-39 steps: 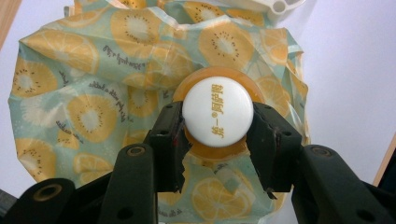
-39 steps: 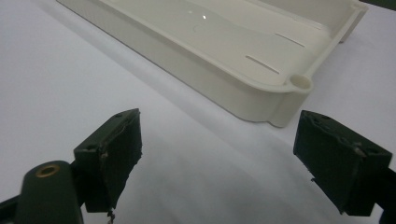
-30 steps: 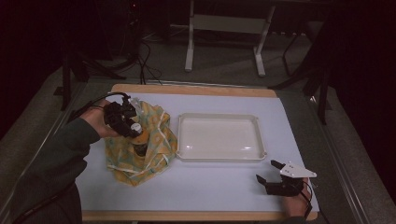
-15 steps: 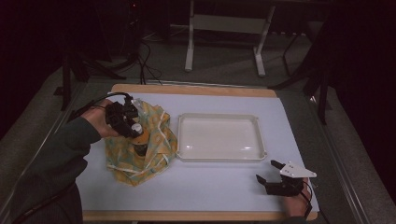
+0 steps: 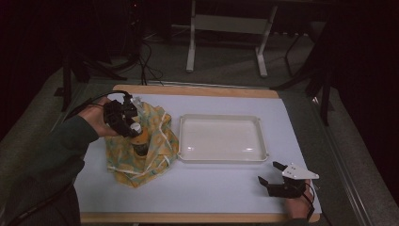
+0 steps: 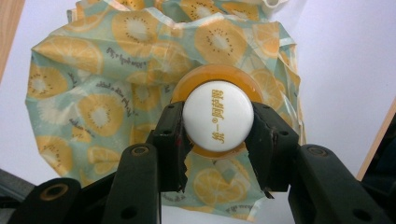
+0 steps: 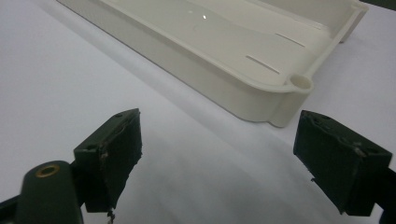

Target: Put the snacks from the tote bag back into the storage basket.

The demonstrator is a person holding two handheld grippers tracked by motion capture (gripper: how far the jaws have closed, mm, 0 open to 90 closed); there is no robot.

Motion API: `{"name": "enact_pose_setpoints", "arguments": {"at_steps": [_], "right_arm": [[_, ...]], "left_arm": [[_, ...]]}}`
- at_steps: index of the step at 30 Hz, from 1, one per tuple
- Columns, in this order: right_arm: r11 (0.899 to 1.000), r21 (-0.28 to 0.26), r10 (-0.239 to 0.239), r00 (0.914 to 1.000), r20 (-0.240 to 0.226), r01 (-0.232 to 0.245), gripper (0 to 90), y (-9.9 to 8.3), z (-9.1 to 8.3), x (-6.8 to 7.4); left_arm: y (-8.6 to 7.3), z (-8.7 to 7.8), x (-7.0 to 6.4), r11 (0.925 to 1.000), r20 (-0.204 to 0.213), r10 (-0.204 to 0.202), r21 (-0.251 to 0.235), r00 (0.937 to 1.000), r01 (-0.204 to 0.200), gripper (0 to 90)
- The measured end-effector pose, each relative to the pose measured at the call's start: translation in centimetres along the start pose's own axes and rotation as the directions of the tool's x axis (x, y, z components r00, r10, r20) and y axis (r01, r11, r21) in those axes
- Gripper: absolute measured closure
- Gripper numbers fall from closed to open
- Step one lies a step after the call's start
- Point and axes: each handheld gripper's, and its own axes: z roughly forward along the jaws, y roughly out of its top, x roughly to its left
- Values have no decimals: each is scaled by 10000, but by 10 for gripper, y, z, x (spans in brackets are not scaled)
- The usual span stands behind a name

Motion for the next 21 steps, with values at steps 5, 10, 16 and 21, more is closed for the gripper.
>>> {"name": "enact_pose_setpoints", "arguments": {"at_steps": [5,10,16,21], "right_arm": [[10000,-1,2,10000,-1,-2,150,0,0,0],[10000,-5,10,10000,2,-10,150,0,0,0],[10000,-22,-9,10000,5,9,150,0,0,0],[10000,-32,13,10000,0,-13,150,0,0,0]], "left_arm": [[1,-9,0,10000,-70,23,-9,10000,-23,592],[2,-15,0,10000,-150,43,16,9999,-43,592],[6,-21,-2,9999,-227,140,53,9996,-138,592],[9,-29,-3,9998,-254,217,13,9994,-217,592]]}}
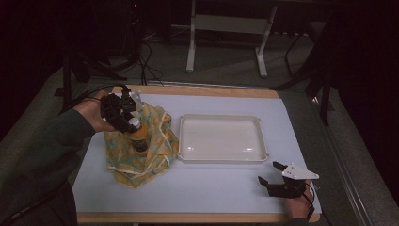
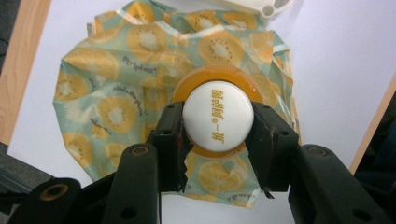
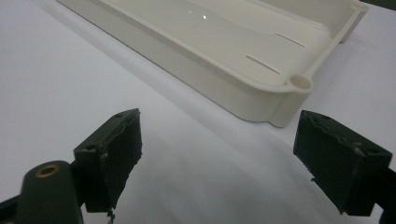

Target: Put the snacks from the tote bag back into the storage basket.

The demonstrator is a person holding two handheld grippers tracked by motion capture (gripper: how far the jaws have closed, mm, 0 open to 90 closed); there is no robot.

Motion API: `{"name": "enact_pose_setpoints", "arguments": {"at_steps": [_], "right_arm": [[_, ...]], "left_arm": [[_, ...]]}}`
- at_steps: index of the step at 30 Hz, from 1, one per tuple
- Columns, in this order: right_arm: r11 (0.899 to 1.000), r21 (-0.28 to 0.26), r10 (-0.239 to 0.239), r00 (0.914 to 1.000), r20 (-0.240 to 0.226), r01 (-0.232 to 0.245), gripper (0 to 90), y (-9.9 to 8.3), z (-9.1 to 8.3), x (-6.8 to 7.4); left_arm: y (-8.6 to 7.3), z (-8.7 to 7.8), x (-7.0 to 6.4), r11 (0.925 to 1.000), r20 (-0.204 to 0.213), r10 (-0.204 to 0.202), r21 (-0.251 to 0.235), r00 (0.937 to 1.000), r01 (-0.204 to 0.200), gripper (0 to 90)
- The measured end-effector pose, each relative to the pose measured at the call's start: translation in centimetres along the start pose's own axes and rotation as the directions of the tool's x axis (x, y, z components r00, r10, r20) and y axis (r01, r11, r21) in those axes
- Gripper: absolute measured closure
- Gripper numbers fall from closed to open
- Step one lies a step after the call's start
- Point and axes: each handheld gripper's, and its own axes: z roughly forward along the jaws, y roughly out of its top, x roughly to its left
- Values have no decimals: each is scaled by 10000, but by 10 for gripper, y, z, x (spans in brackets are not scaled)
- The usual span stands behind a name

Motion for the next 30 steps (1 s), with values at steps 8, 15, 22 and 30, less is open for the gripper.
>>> {"name": "enact_pose_setpoints", "arguments": {"at_steps": [8,15,22,30], "right_arm": [[10000,-4,-5,10000,2,5,150,0,0,0],[10000,4,-13,10000,1,13,151,0,0,0],[10000,1,-13,10000,4,13,150,0,0,0],[10000,25,-5,10000,-8,5,150,0,0,0]], "left_arm": [[5,-10,-1,10000,-82,81,-19,9999,-81,592],[8,-15,-1,9999,-31,78,96,10000,-77,592],[10,-23,0,9998,-86,80,188,9999,-79,592],[16,-30,-1,9994,-131,223,268,9997,-220,592]]}}
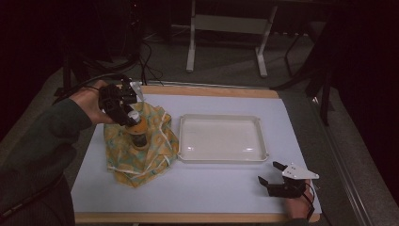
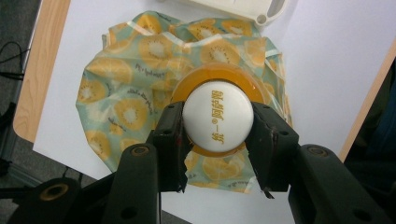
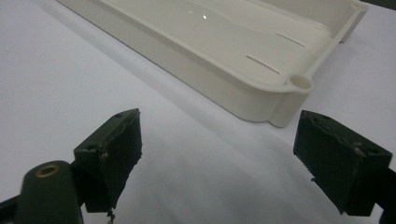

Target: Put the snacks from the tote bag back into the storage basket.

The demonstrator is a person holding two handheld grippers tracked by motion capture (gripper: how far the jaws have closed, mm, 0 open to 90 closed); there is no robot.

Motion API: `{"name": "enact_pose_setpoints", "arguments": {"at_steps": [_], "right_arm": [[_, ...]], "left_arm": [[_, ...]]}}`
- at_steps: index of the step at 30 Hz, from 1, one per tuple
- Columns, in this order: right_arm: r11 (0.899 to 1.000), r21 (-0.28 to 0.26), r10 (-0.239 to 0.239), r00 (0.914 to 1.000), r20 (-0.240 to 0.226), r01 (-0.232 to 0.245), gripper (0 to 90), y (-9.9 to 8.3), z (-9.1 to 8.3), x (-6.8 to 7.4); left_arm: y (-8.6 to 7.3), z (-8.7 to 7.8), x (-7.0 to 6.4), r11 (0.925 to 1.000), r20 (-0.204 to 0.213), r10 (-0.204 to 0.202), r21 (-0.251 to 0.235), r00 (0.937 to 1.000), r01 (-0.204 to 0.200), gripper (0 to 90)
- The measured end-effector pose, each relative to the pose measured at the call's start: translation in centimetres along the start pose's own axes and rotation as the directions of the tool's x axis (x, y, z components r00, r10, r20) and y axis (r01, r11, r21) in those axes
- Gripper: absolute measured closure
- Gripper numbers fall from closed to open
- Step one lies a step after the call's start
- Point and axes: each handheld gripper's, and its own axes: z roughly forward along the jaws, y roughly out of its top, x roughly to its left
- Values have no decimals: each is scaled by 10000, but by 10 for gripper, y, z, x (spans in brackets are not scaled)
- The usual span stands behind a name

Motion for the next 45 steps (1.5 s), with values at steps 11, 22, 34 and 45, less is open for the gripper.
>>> {"name": "enact_pose_setpoints", "arguments": {"at_steps": [11,22,34,45], "right_arm": [[10000,-18,10,10000,3,-10,150,0,0,0],[10000,-22,-10,10000,11,10,150,0,0,0],[10000,-45,-9,10000,-6,9,150,0,0,0],[10000,-49,-7,10000,-10,7,150,0,0,0]], "left_arm": [[9,-2,0,9999,57,113,-108,9999,-112,592],[16,-3,-2,9997,65,226,-63,9997,-225,591],[32,-1,-5,9984,54,556,-114,9984,-555,592],[47,3,-8,9962,129,859,-119,9962,-858,591]]}}
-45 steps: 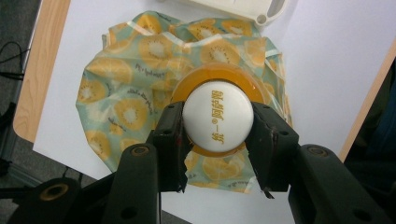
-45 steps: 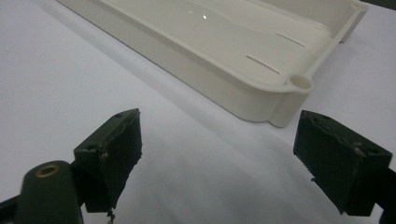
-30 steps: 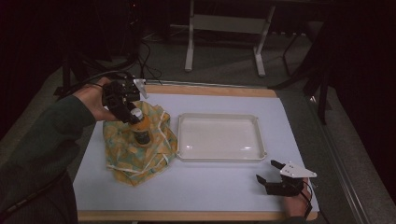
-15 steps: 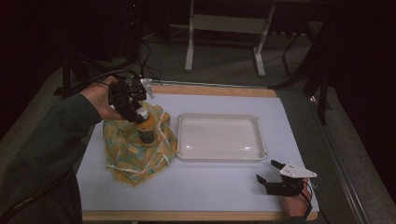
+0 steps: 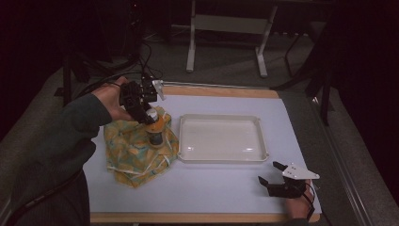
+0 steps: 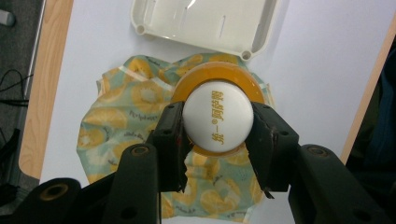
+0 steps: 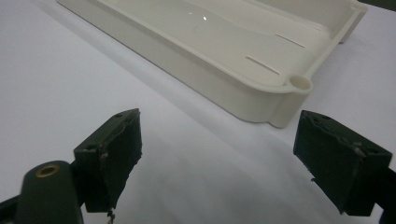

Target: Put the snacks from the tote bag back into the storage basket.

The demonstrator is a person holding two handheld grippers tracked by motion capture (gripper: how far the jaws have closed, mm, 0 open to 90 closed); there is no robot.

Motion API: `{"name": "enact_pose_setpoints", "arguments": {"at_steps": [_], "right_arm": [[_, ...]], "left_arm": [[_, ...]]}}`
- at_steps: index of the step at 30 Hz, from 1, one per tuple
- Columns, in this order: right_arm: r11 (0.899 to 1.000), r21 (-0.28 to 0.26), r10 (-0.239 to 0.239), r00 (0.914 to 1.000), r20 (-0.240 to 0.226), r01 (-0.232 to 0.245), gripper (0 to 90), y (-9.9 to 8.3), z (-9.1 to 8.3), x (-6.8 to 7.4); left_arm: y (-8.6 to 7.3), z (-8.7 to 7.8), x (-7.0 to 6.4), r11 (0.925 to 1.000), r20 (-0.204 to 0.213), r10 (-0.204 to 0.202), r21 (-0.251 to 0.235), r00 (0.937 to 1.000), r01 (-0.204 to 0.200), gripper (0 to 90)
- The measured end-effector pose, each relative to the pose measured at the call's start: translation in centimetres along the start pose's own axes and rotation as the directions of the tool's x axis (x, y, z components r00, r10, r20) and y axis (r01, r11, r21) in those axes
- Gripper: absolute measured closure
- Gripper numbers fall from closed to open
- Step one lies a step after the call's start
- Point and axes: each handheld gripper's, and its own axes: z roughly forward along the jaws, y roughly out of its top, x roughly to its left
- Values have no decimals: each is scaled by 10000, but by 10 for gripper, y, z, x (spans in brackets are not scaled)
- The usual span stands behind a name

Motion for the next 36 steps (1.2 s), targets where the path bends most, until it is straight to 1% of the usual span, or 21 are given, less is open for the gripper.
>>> {"name": "enact_pose_setpoints", "arguments": {"at_steps": [1,2,4,10,12,14,19,25,31,32,36], "right_arm": [[10000,-2,-2,10000,-1,2,150,0,0,0],[10000,1,2,10000,-4,-2,150,0,0,0],[10000,-2,2,10000,-9,-2,150,0,0,0],[10000,-5,7,10000,-15,-7,150,0,0,0],[10000,-4,6,10000,-14,-6,150,0,0,0],[10000,-6,3,10000,-12,-3,150,0,0,0],[10000,-7,8,10000,-15,-8,150,0,0,0],[10000,-6,0,10000,-14,0,150,0,0,0],[10000,-8,5,10000,-13,-5,150,0,0,0],[10000,-10,8,10000,-17,-8,150,0,0,0],[10000,-8,0,10000,-16,0,150,0,0,0]], "left_arm": [[1,1,0,10000,-5,-16,-27,10000,16,591],[2,1,0,10000,16,53,-13,10000,-53,592],[4,2,0,10000,35,16,-61,10000,-16,592],[14,5,-2,9998,171,161,-100,9997,-160,591],[16,6,-3,9999,187,140,-90,9997,-138,591],[18,7,-3,9997,204,248,-51,9995,-247,591],[24,10,-3,9995,245,306,-106,9992,-304,591],[33,14,-6,9990,331,448,-50,9984,-447,591],[39,17,-8,9985,411,546,34,9977,-548,592],[42,18,-9,9980,443,630,80,9970,-634,591],[45,21,-10,9977,454,666,127,9967,-672,591]]}}
